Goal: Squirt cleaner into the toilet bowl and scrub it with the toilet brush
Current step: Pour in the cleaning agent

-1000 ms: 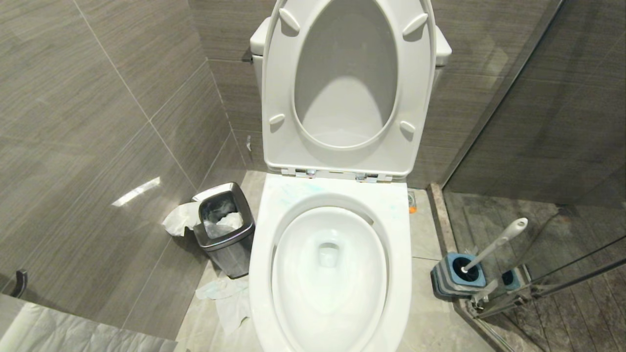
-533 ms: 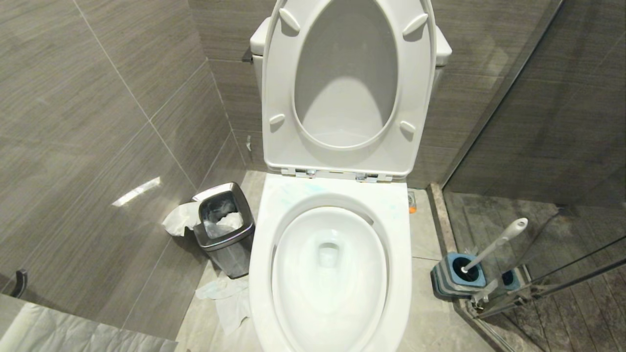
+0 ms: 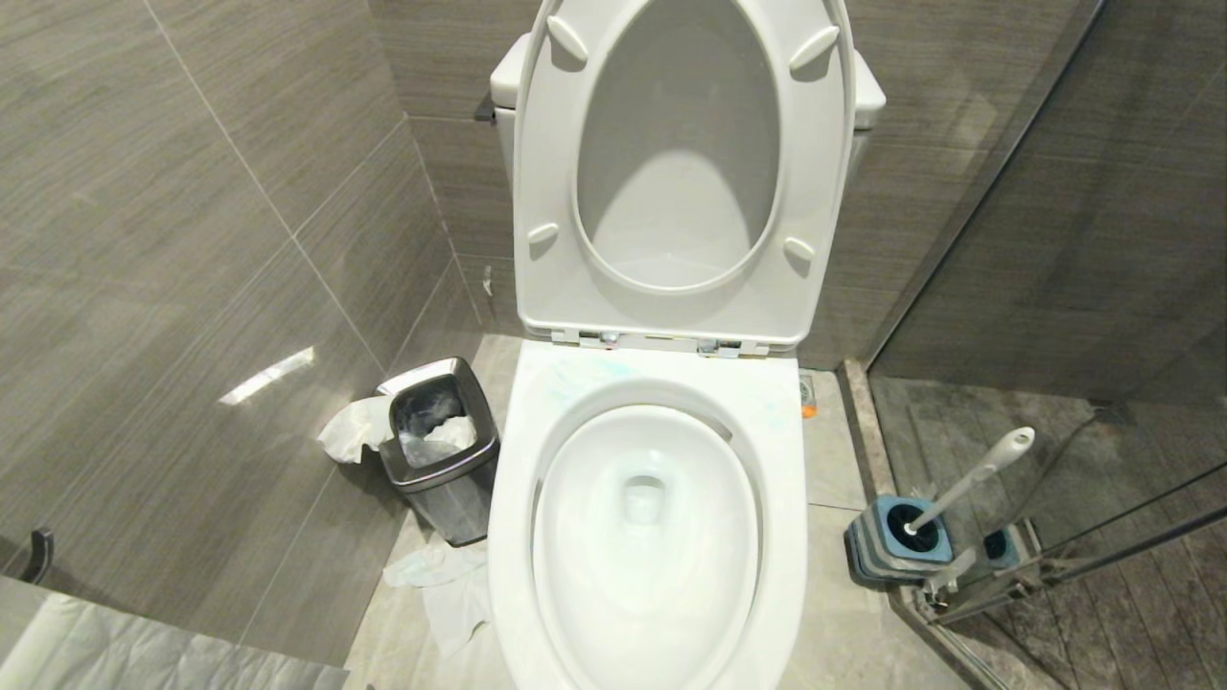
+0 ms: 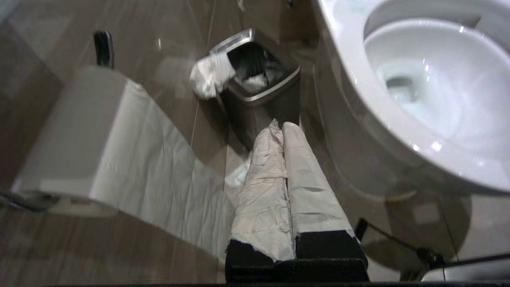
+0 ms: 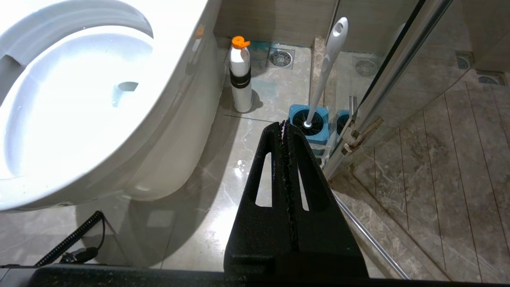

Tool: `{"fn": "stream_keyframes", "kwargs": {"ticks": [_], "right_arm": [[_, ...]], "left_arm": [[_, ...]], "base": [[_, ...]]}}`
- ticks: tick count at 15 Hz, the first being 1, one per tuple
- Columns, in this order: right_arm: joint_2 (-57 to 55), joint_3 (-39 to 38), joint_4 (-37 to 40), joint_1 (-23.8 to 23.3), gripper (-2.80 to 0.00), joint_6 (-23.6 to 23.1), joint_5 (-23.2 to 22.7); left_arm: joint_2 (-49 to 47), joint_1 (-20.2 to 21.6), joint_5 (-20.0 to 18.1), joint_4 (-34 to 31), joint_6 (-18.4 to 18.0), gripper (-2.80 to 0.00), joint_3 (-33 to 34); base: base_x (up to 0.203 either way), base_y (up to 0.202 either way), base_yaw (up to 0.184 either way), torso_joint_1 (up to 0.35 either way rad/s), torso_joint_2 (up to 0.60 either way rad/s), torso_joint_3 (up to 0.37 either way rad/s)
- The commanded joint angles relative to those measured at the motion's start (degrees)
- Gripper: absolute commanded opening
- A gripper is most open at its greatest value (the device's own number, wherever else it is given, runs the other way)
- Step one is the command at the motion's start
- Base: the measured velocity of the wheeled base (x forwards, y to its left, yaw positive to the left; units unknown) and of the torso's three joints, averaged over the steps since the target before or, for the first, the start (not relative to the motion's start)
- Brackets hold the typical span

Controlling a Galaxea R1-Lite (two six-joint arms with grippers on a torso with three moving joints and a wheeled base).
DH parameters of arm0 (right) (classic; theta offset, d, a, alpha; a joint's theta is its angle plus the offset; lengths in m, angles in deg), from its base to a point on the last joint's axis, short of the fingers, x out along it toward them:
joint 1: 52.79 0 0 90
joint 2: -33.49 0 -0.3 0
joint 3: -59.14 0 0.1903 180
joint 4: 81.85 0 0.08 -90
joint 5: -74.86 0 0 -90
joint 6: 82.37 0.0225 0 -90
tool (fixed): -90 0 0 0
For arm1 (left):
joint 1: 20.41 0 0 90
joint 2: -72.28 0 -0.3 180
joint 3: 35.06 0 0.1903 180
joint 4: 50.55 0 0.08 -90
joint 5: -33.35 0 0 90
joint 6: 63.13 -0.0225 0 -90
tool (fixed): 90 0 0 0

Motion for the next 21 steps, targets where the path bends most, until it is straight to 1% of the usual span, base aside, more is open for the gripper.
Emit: {"fn": "stream_keyframes", "kwargs": {"ticks": [1,3,5,7,8,10,11,21], "right_arm": [[0.0,0.0,0.0,0.0,-2.8,0.0,0.0],[0.0,0.0,0.0,0.0,-2.8,0.0,0.0],[0.0,0.0,0.0,0.0,-2.8,0.0,0.0],[0.0,0.0,0.0,0.0,-2.8,0.0,0.0],[0.0,0.0,0.0,0.0,-2.8,0.0,0.0],[0.0,0.0,0.0,0.0,-2.8,0.0,0.0],[0.0,0.0,0.0,0.0,-2.8,0.0,0.0],[0.0,0.0,0.0,0.0,-2.8,0.0,0.0]], "left_arm": [[-0.2,0.1,0.7,-2.6,-0.8,-2.8,0.2],[-0.2,0.0,1.1,-2.5,-1.1,-2.8,0.2],[-0.2,0.0,1.9,-2.8,0.1,-2.8,0.0],[-0.2,-0.1,1.9,-2.8,0.6,-2.8,0.0],[-0.2,-0.1,1.9,-2.5,1.7,-2.8,0.1],[-0.2,-0.1,2.3,-2.4,6.3,-2.8,0.1],[-0.2,-0.1,3.1,-2.3,7.2,-2.8,0.1],[-0.2,-0.1,3.6,-2.0,7.7,-2.8,0.2]], "base": [[0.0,0.0,0.0,0.0,0.0,0.0],[0.0,0.0,0.0,0.0,0.0,0.0],[0.0,0.0,0.0,0.0,0.0,0.0],[0.0,0.0,0.0,0.0,0.0,0.0],[0.0,0.0,0.0,0.0,0.0,0.0],[0.0,0.0,0.0,0.0,0.0,0.0],[0.0,0.0,0.0,0.0,0.0,0.0],[0.0,0.0,0.0,0.0,0.0,0.0]]}}
